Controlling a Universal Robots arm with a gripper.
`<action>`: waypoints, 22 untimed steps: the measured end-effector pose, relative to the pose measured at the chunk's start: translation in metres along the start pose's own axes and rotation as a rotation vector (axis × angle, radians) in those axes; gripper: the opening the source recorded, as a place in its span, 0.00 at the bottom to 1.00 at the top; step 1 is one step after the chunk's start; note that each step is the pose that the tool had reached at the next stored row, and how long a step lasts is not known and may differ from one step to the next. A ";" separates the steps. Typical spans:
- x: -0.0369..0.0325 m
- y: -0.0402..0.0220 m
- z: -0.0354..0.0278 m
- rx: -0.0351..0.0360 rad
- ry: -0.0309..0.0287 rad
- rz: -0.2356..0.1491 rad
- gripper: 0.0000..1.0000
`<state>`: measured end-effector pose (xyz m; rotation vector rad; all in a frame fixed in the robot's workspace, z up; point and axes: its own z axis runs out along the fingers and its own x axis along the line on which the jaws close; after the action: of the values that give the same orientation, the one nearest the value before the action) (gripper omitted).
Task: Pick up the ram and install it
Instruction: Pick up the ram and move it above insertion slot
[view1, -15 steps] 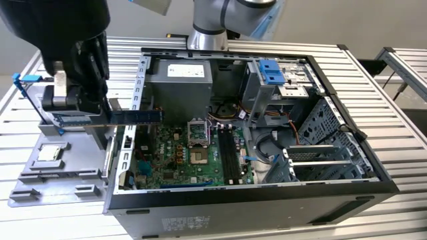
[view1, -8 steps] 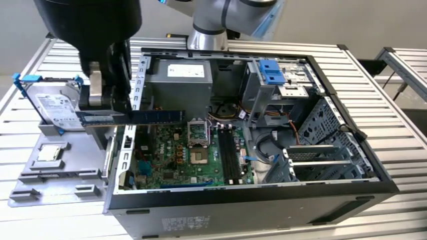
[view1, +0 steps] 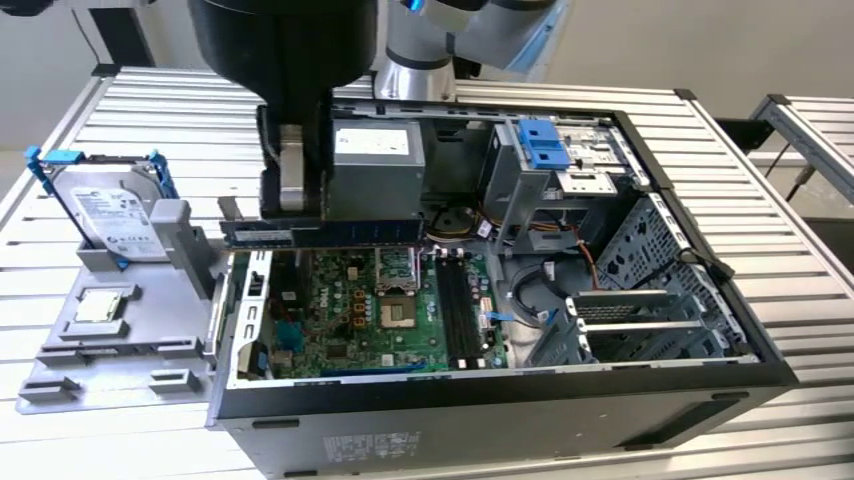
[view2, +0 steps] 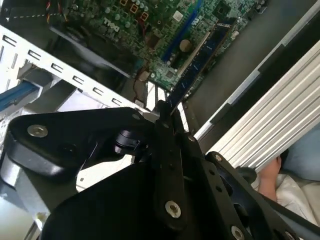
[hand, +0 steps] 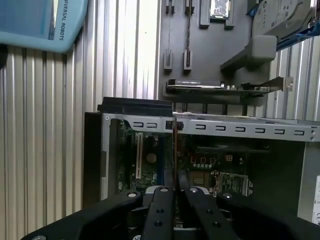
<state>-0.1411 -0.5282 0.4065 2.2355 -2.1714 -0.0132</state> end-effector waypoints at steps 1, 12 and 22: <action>0.0001 -0.0045 -0.0002 -0.0008 0.0001 0.000 0.00; 0.0016 -0.0546 -0.0013 -0.0084 -0.0002 -0.004 0.00; 0.0029 -0.1001 -0.0024 -0.0145 -0.0001 -0.008 0.00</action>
<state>-0.0409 -0.5282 0.4065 2.2361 -2.1559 -0.0292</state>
